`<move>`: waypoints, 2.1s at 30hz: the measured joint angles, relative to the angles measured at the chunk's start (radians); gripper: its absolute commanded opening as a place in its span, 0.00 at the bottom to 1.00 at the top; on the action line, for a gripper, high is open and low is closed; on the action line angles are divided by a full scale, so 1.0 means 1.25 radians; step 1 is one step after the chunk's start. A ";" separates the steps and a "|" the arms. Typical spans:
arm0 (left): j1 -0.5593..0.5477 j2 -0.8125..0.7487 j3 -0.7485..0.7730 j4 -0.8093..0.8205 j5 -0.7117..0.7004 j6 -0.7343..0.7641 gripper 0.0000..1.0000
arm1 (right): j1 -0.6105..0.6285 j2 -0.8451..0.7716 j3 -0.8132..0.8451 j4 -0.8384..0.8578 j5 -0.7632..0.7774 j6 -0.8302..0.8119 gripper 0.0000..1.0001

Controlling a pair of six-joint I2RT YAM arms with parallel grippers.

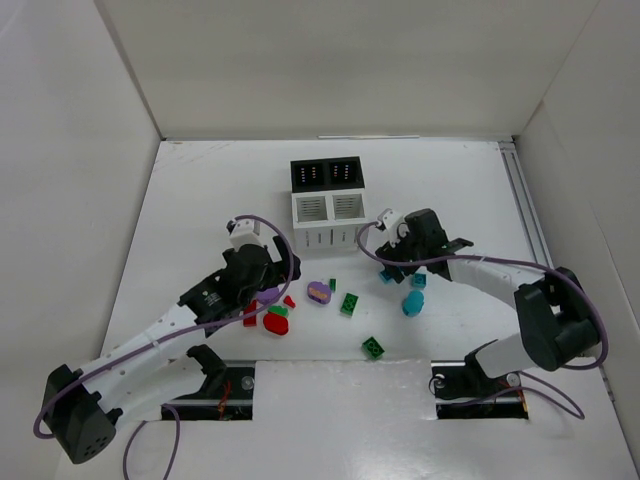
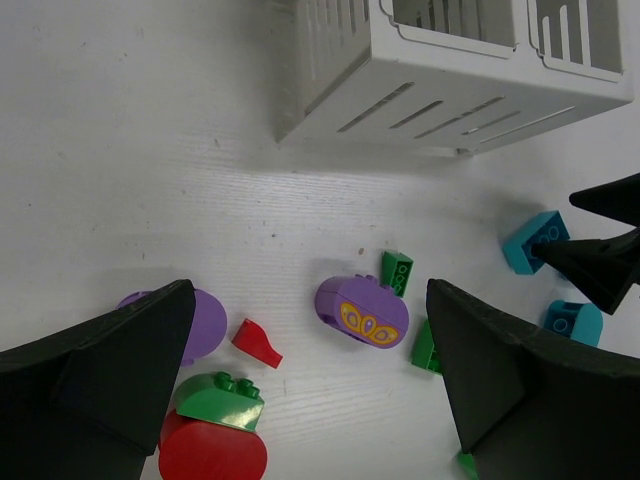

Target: Sort the legos into containers by color

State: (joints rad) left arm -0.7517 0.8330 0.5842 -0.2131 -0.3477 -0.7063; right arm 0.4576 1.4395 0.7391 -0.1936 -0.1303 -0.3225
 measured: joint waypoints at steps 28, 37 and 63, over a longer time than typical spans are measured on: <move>0.000 -0.027 0.000 -0.007 -0.001 0.001 1.00 | -0.120 0.022 -0.055 0.134 -0.230 0.073 0.35; 0.000 -0.027 0.004 -0.009 -0.002 0.000 1.00 | -0.124 -0.100 -0.081 0.092 -0.232 0.063 0.31; 0.000 -0.027 0.004 -0.013 -0.006 0.000 1.00 | -0.110 0.013 -0.070 0.106 -0.260 0.040 0.36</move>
State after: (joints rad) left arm -0.7517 0.7990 0.5896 -0.2291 -0.3553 -0.7063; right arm 0.3199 1.4551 0.6518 -0.0612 -0.4557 -0.2729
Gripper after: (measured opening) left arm 0.997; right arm 0.436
